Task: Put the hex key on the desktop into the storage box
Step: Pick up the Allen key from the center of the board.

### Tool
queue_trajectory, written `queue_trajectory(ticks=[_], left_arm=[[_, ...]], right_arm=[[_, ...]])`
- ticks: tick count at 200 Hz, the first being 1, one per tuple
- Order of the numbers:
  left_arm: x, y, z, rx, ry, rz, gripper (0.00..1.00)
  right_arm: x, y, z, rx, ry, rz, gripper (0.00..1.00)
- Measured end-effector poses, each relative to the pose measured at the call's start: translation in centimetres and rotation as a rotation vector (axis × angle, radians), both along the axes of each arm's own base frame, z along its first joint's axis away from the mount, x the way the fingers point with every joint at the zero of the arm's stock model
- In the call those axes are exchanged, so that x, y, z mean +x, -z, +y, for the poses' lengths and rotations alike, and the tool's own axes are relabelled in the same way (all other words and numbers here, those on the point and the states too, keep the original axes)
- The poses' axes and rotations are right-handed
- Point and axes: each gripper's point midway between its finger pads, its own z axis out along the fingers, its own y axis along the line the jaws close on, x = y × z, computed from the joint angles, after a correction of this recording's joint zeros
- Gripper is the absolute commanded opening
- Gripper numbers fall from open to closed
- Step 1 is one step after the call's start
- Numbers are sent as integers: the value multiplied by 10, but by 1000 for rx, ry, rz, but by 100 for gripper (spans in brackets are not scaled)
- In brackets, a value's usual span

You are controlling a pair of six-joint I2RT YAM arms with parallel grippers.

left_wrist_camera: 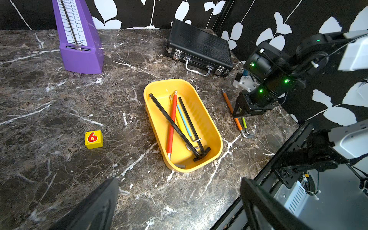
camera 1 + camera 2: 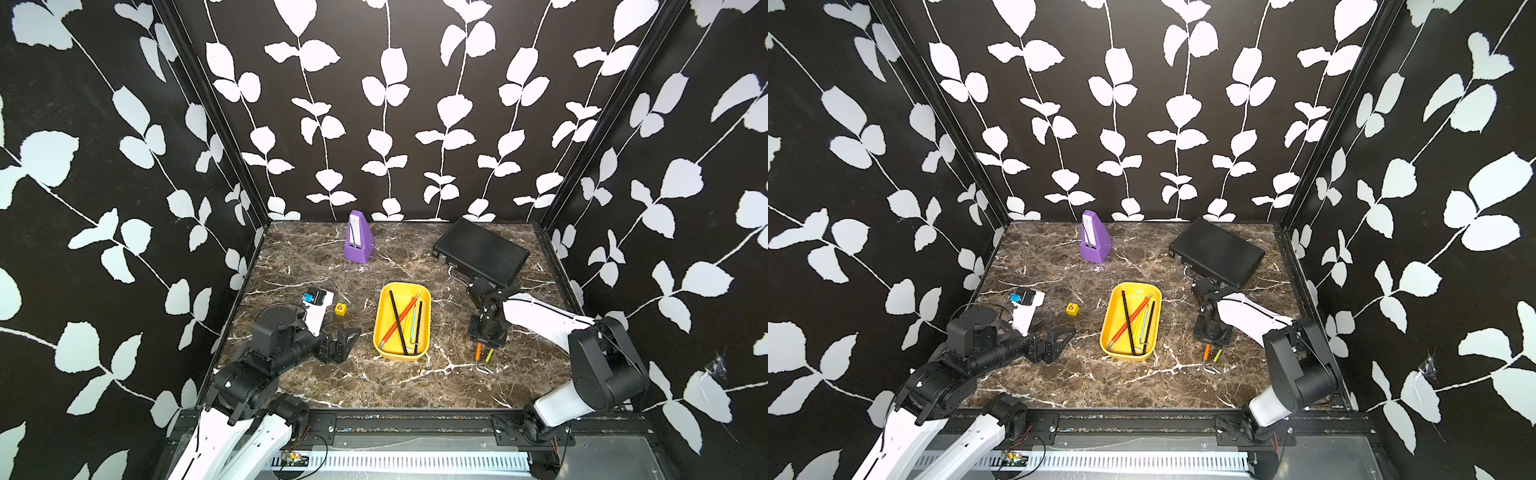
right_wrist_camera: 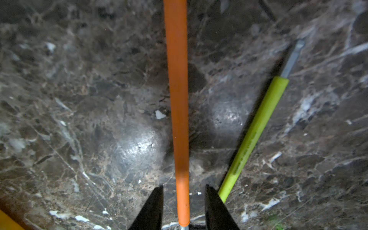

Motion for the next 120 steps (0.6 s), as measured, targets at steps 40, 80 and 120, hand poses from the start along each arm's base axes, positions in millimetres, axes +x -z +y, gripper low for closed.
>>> queue_trajectory(ticks=[40, 80, 120], left_arm=[[0, 0, 0, 0, 0, 0, 96], [0, 0, 0, 0, -1, 0, 96], [0, 0, 0, 0, -1, 0, 96]], right_arm=[[-1, 9, 1, 8, 8, 6, 29], [-1, 14, 3, 15, 7, 17, 24], [0, 15, 6, 30, 7, 13, 13]])
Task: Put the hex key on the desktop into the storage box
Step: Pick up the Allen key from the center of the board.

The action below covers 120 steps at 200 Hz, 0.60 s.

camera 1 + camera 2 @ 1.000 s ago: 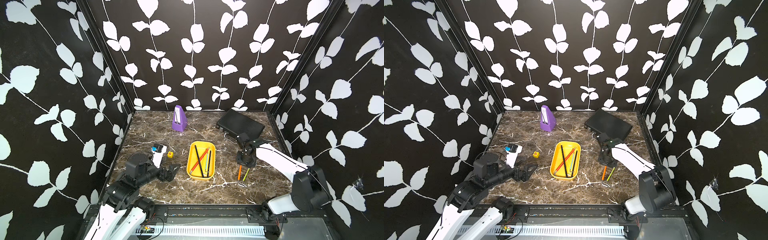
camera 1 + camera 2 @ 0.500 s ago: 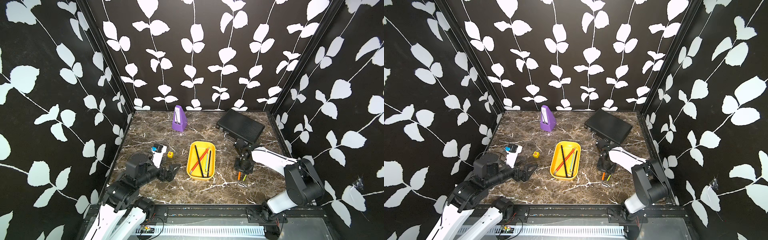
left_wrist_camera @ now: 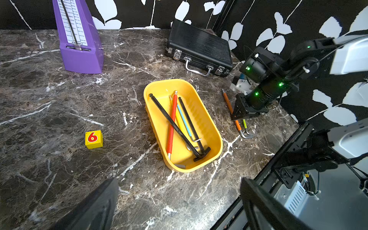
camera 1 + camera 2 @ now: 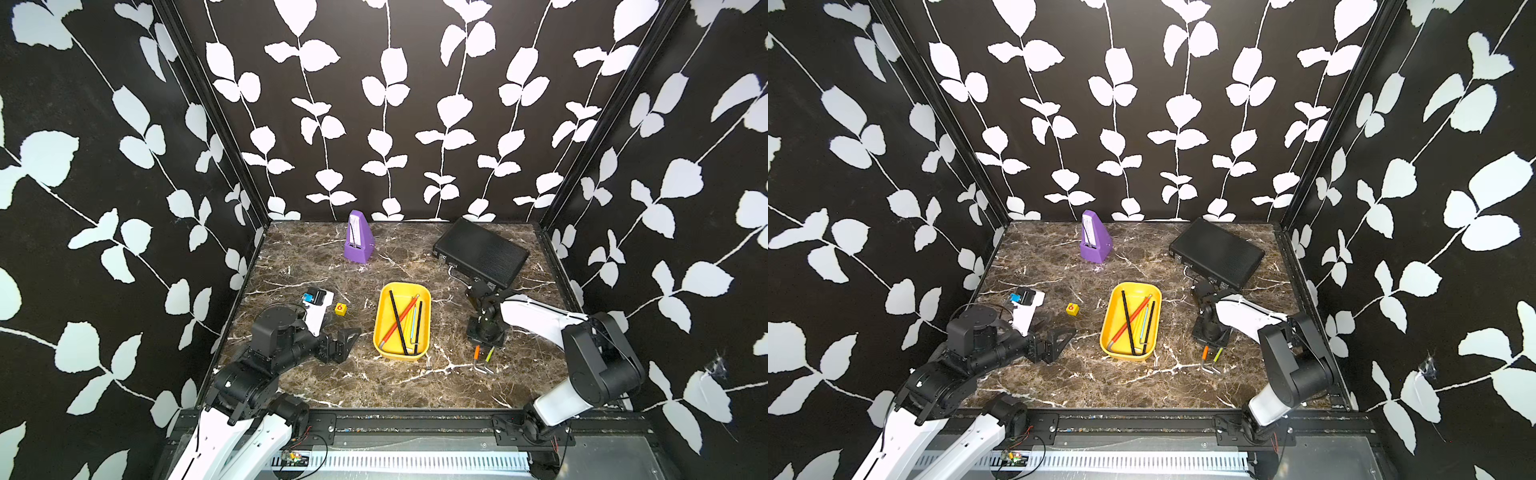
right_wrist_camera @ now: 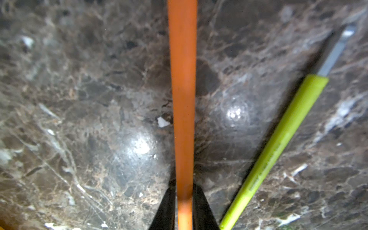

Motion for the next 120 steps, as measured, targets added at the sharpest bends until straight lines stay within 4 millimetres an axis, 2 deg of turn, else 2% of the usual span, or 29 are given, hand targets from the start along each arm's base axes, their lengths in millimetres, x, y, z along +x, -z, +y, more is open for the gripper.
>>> queue_trajectory(ticks=[35, 99, 120], left_arm=[[0, 0, 0, 0, 0, 0, 96], [0, 0, 0, 1, -3, -1, 96], [0, 0, 0, 2, -3, -1, 96]], right_arm=[[0, 0, 0, 1, -2, 1, 0], [-1, -3, 2, -4, -16, -9, 0], [-3, -11, 4, -21, -40, -19, 0]])
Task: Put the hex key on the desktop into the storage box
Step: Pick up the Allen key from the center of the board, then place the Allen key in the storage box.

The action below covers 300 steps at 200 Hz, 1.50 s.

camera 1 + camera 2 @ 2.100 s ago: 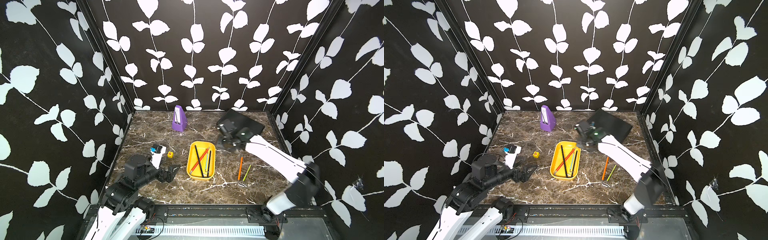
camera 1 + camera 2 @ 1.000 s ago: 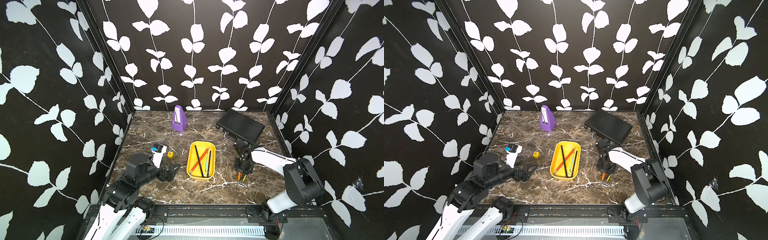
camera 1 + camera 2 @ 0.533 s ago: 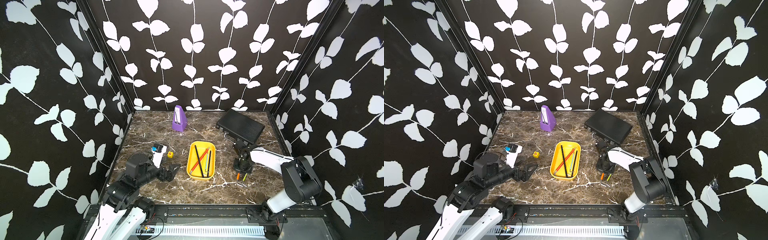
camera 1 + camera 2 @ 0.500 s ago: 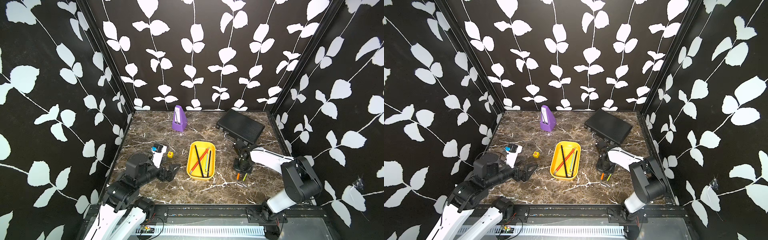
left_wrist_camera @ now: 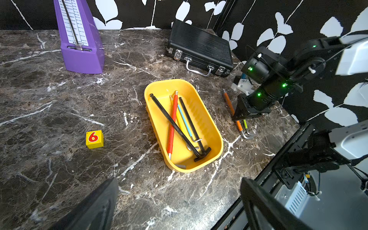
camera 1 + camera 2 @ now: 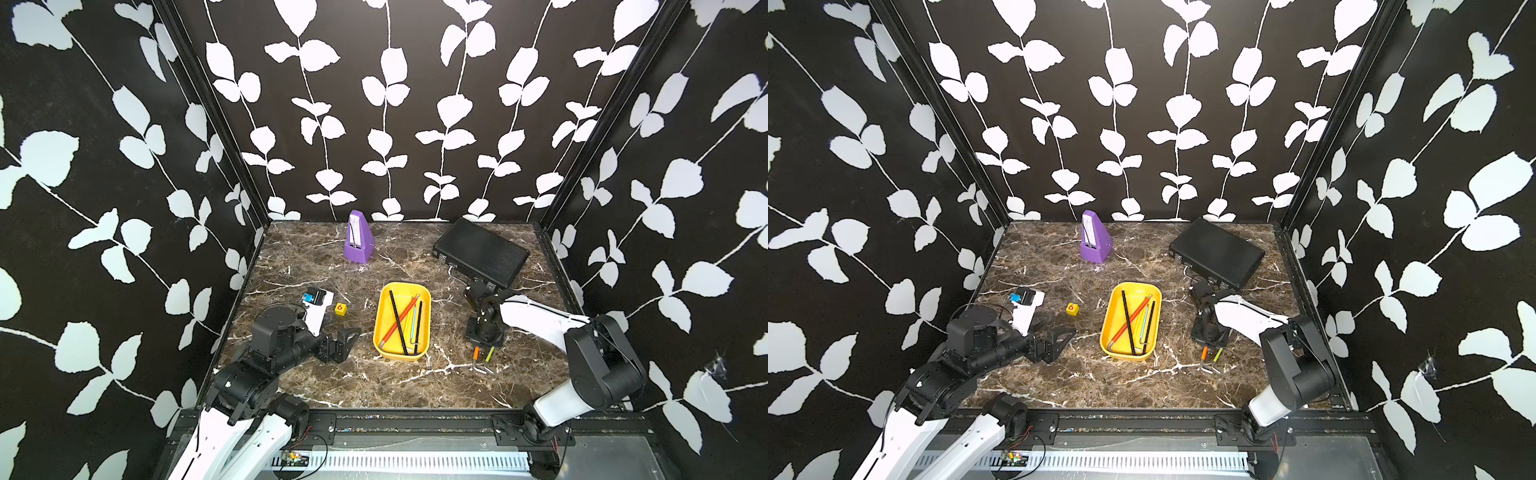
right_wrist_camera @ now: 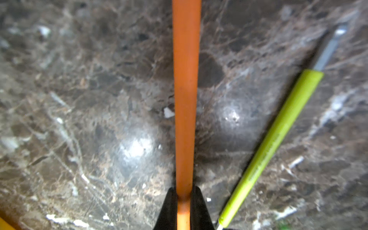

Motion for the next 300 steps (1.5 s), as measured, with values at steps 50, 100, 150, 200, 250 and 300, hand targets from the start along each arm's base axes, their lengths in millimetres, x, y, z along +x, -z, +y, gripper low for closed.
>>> queue_trajectory(ticks=[50, 100, 150, 200, 250, 300], left_arm=[[0, 0, 0, 0, 0, 0, 96], [0, 0, 0, 0, 0, 0, 97], [0, 0, 1, 2, -3, -1, 97], [1, 0, 1, 2, -5, -2, 97], [1, 0, 1, 3, -6, -2, 97], [1, 0, 1, 3, -6, -2, 97]], right_arm=[[32, -67, 39, 50, -79, -168, 0], [49, -116, 97, 142, -163, -253, 0], [54, -109, 166, 203, -241, -205, 0], [47, -79, 204, 218, -274, -119, 0], [46, -62, 216, 242, -269, -73, 0], [39, -60, 223, 263, -285, -50, 0]])
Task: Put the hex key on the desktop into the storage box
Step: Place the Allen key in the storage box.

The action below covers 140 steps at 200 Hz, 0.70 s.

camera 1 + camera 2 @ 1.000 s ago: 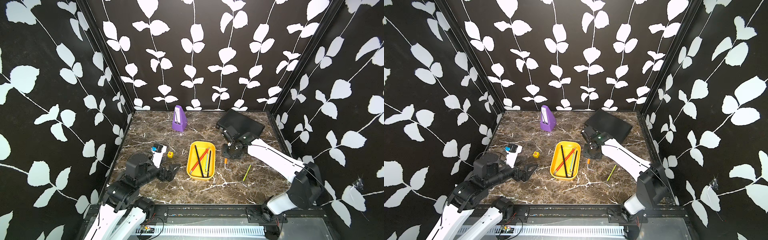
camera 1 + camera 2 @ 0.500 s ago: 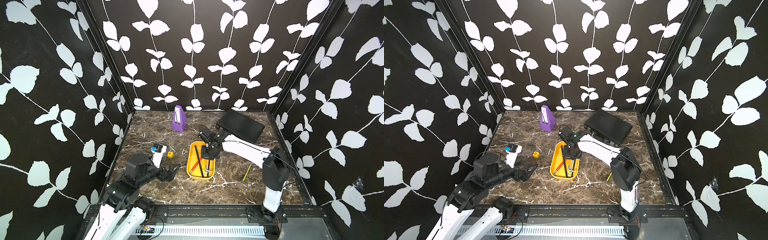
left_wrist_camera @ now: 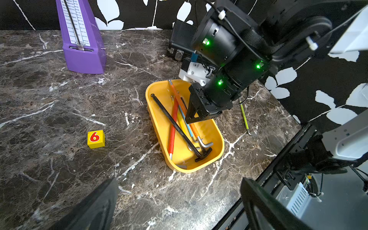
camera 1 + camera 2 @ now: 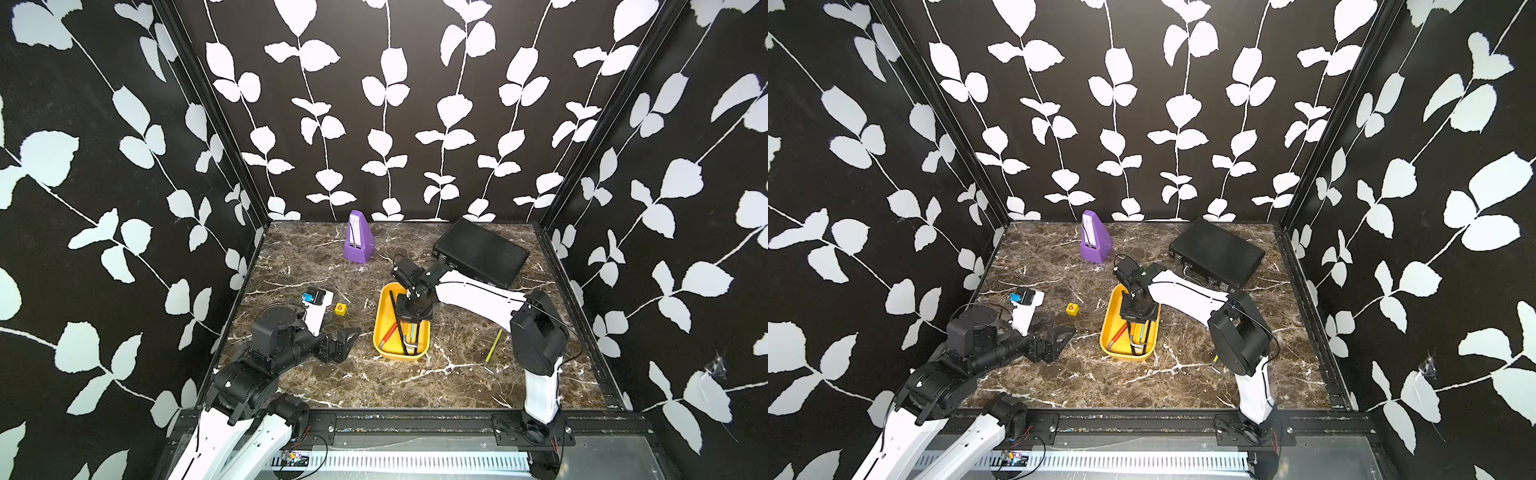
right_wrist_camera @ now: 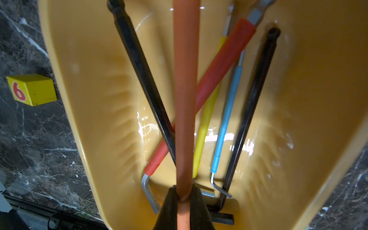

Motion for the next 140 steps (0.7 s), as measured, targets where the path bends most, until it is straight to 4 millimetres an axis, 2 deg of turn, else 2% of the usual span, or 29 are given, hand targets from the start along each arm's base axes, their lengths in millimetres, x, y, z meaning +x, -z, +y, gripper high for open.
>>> queue_trajectory(ticks=[40, 96, 140], left_arm=[[0, 0, 0, 0, 0, 0, 97], [0, 0, 0, 0, 0, 0, 97], [0, 0, 0, 0, 0, 0, 97]], right_arm=[[-10, 3, 7, 3, -37, 15, 0], [-15, 26, 7, -53, -124, 51, 0], [-18, 28, 4, -72, -181, 60, 0]])
